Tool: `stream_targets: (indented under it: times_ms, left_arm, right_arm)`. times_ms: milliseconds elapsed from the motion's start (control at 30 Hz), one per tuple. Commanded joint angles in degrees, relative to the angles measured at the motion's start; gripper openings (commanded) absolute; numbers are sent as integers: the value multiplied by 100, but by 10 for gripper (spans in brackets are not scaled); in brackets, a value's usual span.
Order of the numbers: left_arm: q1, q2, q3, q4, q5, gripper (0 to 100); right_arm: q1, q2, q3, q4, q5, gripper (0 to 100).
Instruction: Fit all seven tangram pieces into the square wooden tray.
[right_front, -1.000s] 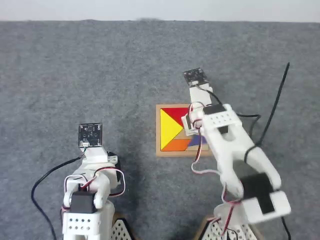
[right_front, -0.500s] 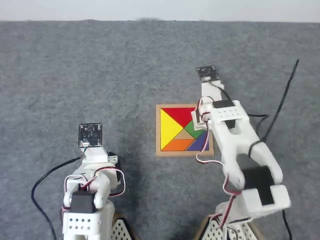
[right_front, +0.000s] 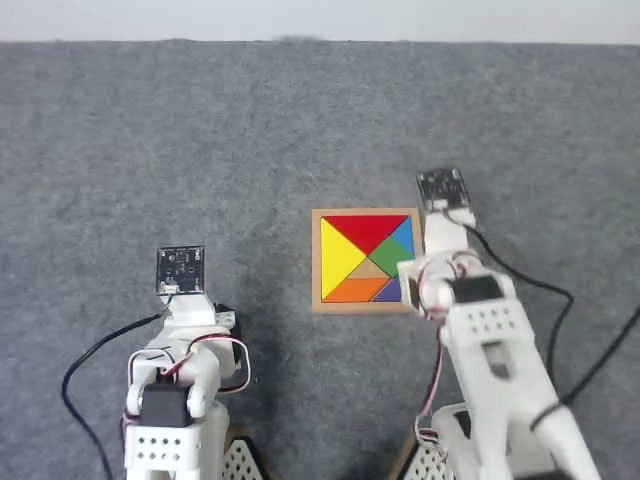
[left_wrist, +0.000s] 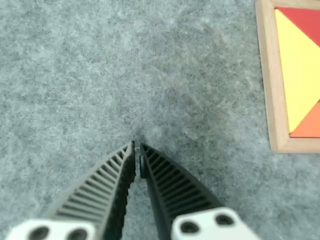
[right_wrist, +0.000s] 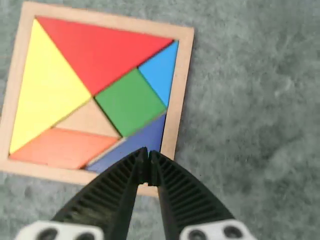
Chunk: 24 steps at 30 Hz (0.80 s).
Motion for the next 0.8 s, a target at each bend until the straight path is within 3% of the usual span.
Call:
stream_targets:
  times_ms: [0,433,567,767]
  left_arm:
    - [-35,-114,-66,9,-62,14]
    - [-35,-114,-66,9,-62,14]
    - [-35,-114,-66,9,-62,14]
    - [-35,-114,-66,9,-62,14]
  right_arm:
    - [92,-875,448,-154,-79,9]
    - [92,-3459,2101,-163,-44,9]
    - [101,-4312,2567,-163,492,9]
    - [866,-5587,3341,-154,738,9]
